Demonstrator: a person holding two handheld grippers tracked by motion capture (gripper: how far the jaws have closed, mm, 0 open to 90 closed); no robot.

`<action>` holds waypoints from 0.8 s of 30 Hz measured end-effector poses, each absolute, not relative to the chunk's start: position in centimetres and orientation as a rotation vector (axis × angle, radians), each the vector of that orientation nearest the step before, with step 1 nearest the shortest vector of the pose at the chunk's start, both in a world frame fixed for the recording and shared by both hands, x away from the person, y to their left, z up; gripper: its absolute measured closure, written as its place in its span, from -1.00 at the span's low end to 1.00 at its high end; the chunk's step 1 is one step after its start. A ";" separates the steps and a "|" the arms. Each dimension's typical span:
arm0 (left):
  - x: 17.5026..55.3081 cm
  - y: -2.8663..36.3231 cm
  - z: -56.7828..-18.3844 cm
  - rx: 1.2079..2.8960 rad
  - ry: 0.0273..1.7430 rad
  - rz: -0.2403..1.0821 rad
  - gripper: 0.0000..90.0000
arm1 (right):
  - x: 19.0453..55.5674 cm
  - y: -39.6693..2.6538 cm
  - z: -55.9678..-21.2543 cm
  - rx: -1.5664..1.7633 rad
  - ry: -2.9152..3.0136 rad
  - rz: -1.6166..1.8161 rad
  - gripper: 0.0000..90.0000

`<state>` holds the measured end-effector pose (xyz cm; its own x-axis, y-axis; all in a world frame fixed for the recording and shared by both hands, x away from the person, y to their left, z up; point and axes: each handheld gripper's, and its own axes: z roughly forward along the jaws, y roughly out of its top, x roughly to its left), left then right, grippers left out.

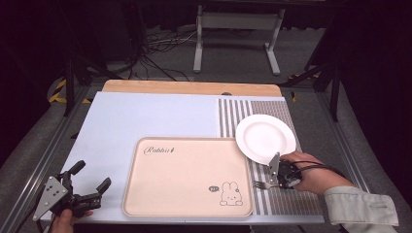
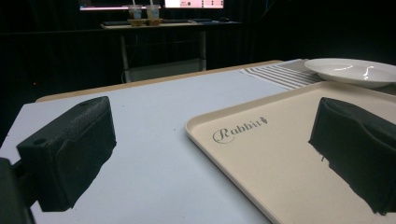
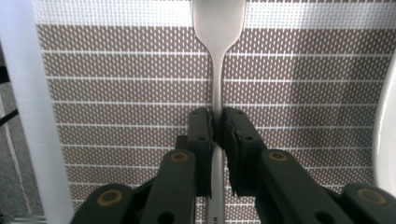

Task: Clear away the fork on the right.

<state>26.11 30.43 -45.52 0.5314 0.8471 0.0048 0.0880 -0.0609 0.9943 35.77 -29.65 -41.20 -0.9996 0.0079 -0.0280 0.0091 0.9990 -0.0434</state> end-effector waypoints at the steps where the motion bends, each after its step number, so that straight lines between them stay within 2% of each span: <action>1: 26.1 30.4 -45.5 1.522 0.837 0.758 -0.98 | 35.8 -29.7 -41.2 0.001 3.110 -0.077 0.87; 24: 26.1 30.5 -45.5 1.519 0.835 0.761 -0.98 | 35.8 -29.5 -41.3 -0.033 3.107 -0.095 0.90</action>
<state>26.08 30.47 -45.48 0.5310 0.8473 0.0066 0.0846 -0.0607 0.9946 35.76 -29.54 -41.35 -0.9992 -0.0223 -0.0318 -0.0203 0.9979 -0.0616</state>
